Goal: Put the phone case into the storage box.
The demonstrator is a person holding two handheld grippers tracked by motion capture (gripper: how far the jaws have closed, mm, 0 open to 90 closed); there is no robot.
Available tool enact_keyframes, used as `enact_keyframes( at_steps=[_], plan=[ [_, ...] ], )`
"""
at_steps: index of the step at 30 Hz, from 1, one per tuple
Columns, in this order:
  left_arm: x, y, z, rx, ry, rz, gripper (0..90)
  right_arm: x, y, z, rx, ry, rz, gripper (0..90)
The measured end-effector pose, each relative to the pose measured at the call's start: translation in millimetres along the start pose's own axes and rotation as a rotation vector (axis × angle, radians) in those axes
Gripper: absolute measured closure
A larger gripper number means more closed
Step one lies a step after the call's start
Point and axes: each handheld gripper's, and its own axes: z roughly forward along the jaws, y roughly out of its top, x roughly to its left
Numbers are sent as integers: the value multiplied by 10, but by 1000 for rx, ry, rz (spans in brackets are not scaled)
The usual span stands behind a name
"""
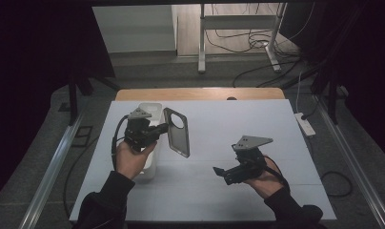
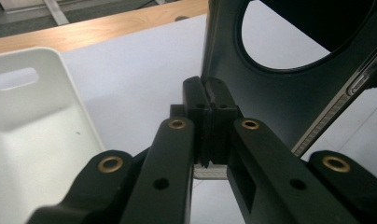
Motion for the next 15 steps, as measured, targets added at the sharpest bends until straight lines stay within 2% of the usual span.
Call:
enact_keyframes(
  at_steps=[8,15],
  plan=[
    [92,44,-53,4,20,-18,890,-54,-81,-74,18,-2,23,0],
    [188,83,-83,14,48,-27,890,-139,-185,-162,23,-29,48,0]
  ],
)
